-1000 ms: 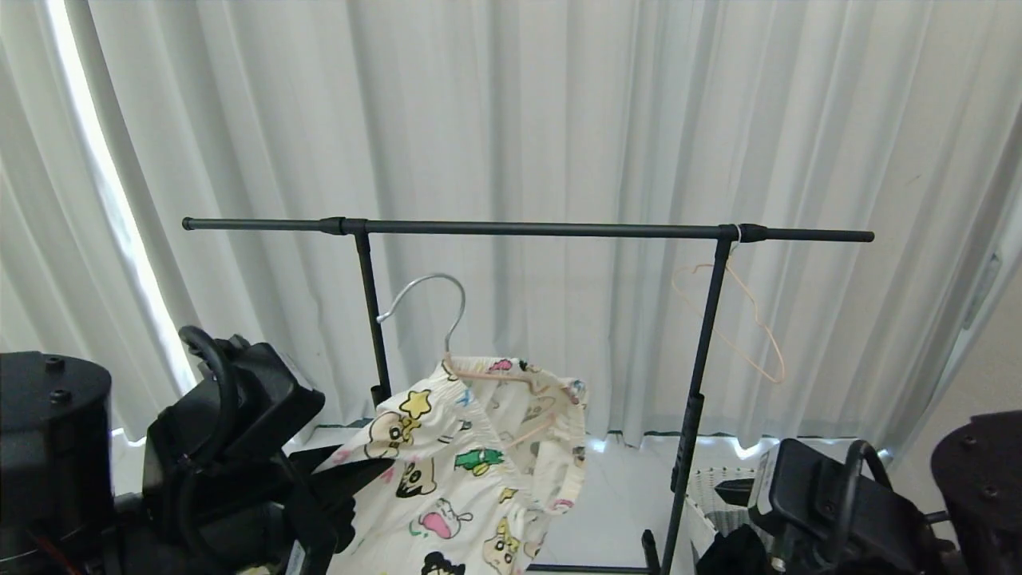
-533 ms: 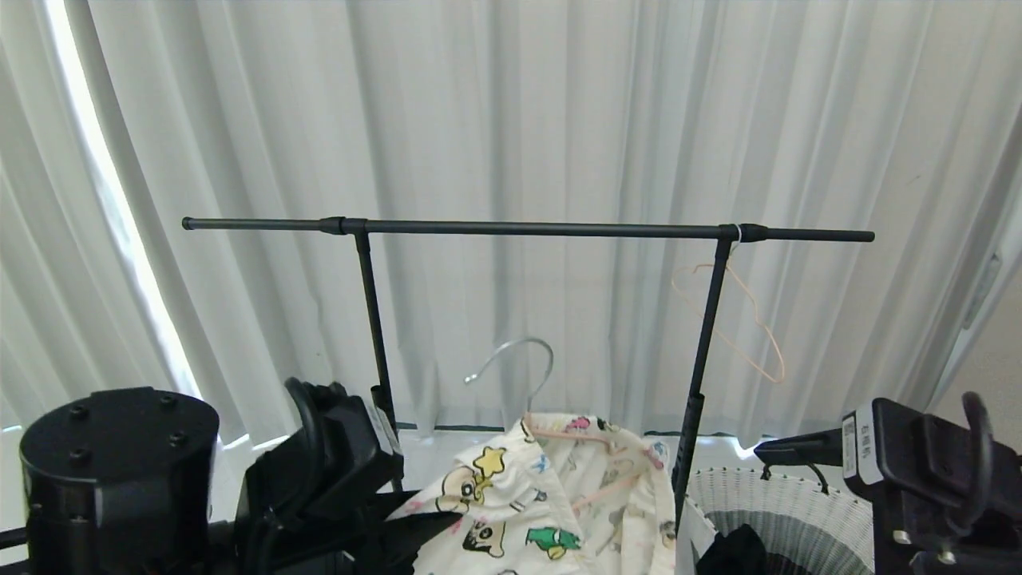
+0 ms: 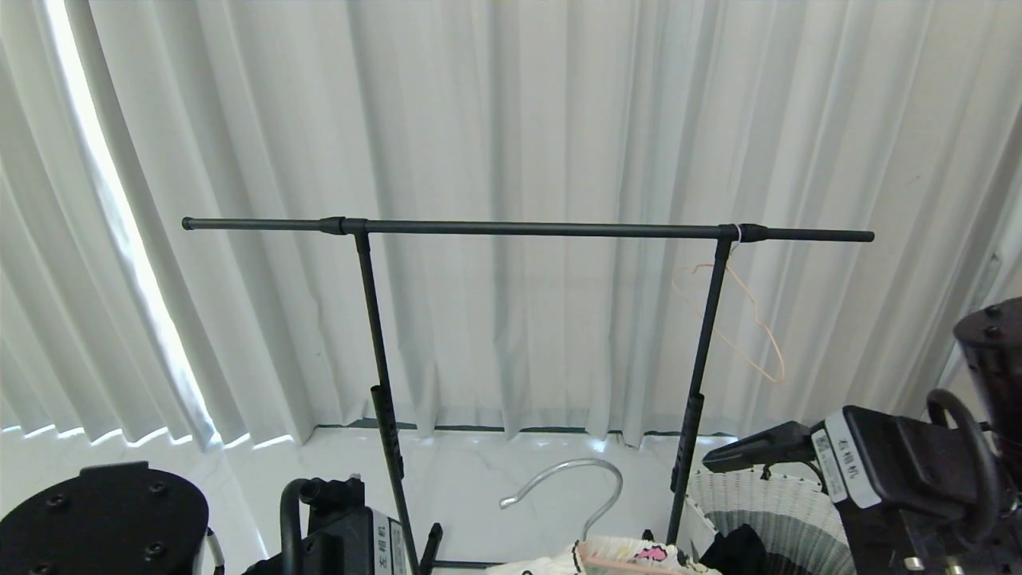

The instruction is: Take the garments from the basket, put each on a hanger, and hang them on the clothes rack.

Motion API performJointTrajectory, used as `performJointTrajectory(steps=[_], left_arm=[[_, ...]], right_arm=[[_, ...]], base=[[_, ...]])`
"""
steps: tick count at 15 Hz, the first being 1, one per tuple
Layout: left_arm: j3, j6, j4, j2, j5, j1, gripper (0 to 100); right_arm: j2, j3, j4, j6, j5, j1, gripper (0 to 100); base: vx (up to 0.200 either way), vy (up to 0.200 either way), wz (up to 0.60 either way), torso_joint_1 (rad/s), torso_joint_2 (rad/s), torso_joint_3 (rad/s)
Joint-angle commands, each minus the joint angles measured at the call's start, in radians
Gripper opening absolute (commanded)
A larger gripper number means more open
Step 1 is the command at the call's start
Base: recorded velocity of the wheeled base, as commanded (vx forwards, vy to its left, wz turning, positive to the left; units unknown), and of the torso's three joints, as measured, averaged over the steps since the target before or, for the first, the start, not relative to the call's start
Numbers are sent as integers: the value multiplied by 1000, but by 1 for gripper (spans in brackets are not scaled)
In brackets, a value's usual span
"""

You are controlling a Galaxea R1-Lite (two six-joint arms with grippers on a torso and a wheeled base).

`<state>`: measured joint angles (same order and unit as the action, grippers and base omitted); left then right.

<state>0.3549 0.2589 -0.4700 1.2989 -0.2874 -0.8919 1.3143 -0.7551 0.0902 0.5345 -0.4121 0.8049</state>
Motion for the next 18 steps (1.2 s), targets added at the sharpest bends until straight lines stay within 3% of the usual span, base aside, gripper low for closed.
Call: performJointTrajectory(steps=[1, 6, 16, 17, 18], left_arm=[[-5, 0, -12, -26, 1, -12, 0], [-2, 3, -55, -36, 2, -12, 0], [-4, 2, -56, -33, 2, -12, 0], [-4, 2, -56, -33, 2, -12, 0], [-4, 2, -56, -32, 2, -10, 0]], right_arm=[[88, -12, -4, 21, -17, 7, 100], [218, -61, -81, 21, -25, 19, 100], [267, -67, -86, 24, -16, 63, 100], [267, -70, -86, 21, -16, 63, 0], [267, -76, -86, 24, -14, 63, 0]], base=[[0, 0, 0, 0, 0, 0], [0, 0, 0, 0, 0, 0], [0, 0, 0, 0, 0, 0], [0, 0, 0, 0, 0, 0], [0, 0, 0, 0, 0, 0]])
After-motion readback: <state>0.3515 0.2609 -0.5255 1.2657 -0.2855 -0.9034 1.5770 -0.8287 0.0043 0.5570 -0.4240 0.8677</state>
